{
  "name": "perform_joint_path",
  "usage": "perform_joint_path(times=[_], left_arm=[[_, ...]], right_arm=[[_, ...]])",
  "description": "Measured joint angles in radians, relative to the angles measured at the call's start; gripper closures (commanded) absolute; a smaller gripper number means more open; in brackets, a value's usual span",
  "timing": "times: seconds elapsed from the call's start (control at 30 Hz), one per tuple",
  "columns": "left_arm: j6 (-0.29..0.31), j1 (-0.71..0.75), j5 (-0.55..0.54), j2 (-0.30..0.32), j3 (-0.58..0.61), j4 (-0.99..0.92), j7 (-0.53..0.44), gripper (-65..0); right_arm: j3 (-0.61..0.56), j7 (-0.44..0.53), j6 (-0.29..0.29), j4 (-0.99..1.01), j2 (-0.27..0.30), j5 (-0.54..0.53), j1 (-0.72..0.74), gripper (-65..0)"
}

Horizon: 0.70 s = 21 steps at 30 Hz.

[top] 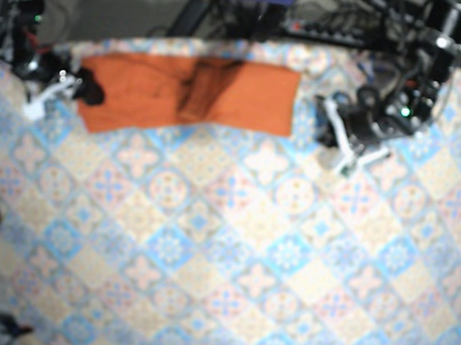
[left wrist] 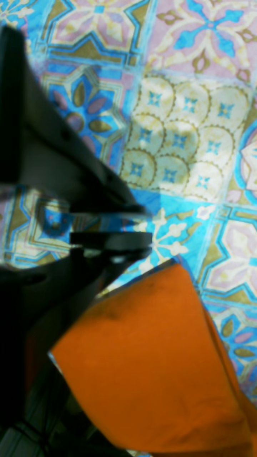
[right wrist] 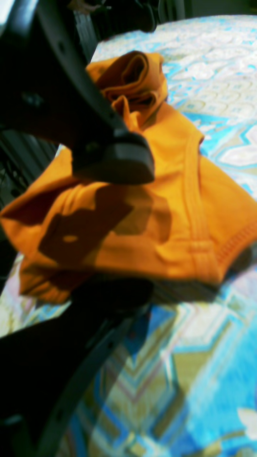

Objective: Fold the T-shirt properly
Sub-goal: 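Grasp the other strip end with the right gripper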

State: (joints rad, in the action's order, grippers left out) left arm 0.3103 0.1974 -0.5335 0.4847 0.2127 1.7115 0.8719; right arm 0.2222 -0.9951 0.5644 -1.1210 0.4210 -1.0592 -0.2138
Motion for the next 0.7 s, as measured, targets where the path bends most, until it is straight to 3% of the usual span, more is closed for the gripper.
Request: perform_joint_path(times=[0.37,0.43,0.63,0.7], left_arm=[[0.000,0.000,-0.001,0.000,0.000,0.000,0.000,-7.5],[0.000,0.000,0.000,0.000,0.000,0.000,0.000,-7.5],[0.000,0.000,0.000,0.000,0.000,0.000,0.000,-7.5],[0.000,0.000,-0.001,0.000,0.000,0.000,0.000,-7.5]], right_arm=[[-0.004,-0.003,0.000,0.000,-0.003,-0.005,0.000,-37.8],[-0.005,-0.011,0.000,0.000,-0.003,-0.004,0.000,-33.3],[-0.013,-0.042,-0.008,0.002,-0.016,0.007,-0.002,-8.9],[-0.013,-0.045,-0.008,0.003,-0.017,0.009,-0.002,-4.1]])
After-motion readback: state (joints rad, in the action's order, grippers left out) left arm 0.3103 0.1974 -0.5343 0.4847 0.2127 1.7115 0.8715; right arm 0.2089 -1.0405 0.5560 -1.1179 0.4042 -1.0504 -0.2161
